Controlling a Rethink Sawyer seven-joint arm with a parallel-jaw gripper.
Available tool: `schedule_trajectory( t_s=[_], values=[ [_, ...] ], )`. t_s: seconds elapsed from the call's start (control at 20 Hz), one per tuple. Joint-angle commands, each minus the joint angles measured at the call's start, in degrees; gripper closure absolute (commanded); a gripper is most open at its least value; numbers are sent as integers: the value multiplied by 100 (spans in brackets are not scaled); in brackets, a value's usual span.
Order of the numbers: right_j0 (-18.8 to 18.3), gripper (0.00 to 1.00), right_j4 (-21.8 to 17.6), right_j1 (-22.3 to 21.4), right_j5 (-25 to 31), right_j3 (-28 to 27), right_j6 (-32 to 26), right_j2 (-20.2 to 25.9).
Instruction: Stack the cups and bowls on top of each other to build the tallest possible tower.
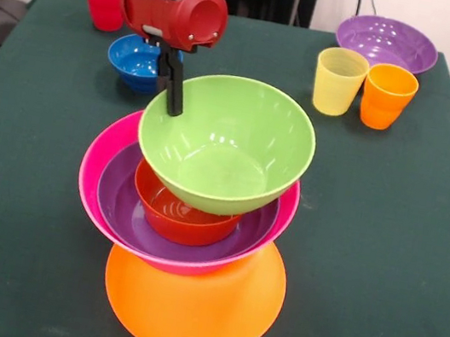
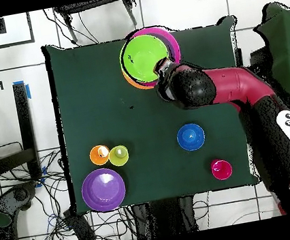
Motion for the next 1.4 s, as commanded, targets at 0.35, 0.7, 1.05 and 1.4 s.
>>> schedule_trajectory(
  t_s=[0.35, 0.7, 1.05, 1.4],
  values=[
    [3, 100, -446, 159, -46, -36, -1014, 247],
    [12, 100, -477, 132, -153, 55, -902, 202],
    [15, 100, -525, 195, -32, -170, -1059, 216],
    [-1, 100, -526, 231, 39, -251, -1120, 251]
  ],
)
